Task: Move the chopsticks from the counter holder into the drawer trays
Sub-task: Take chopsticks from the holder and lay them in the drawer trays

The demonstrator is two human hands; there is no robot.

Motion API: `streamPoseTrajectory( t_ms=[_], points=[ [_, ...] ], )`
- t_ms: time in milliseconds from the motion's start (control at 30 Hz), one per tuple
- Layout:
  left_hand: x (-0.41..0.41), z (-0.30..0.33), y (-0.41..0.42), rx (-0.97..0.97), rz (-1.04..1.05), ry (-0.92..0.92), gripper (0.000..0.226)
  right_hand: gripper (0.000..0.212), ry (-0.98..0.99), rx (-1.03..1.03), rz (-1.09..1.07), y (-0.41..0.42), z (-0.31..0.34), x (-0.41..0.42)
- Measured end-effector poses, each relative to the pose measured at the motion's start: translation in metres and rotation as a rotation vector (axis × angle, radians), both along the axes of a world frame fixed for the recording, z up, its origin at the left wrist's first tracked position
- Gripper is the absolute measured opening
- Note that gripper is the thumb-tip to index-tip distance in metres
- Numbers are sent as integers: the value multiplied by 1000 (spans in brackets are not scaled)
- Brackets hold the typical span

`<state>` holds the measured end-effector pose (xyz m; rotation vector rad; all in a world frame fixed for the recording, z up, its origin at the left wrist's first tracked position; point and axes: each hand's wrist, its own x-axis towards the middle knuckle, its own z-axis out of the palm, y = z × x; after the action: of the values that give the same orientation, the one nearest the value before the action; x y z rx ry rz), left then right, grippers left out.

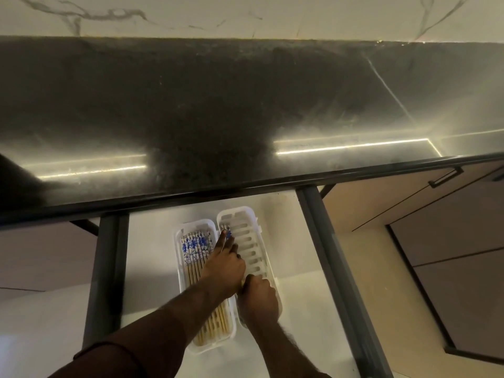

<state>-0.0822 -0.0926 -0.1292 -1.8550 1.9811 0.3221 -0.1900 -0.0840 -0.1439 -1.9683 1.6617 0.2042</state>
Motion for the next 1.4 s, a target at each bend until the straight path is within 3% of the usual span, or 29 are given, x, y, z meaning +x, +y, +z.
streamPoseTrajectory(
  t_ms=[400, 667, 767, 867, 1067, 1267, 1400],
  points=[
    [6, 1, 3, -136, -14, 123, 31, 25, -70, -17, 28, -10, 29, -11],
    [3, 86, 7, -223, 193, 364, 45, 23, -229, -212, 53, -21, 118, -21],
    [1, 141, 21, -389, 379, 572, 42, 27, -327, -301, 55, -16, 168, -18],
    [4, 196, 43, -601, 474, 657, 44, 18, -440, -418, 71, -3, 220, -11],
    [31, 295, 99, -970, 489, 638, 41, 13, -647, -587, 172, 41, 315, 13],
    [91, 351, 170, -1190, 511, 588, 41, 10, -795, -674, 303, 97, 381, 82],
    [150, 370, 223, -1268, 526, 582, 40, 11, -796, -710, 373, 136, 396, 148]
  ],
)
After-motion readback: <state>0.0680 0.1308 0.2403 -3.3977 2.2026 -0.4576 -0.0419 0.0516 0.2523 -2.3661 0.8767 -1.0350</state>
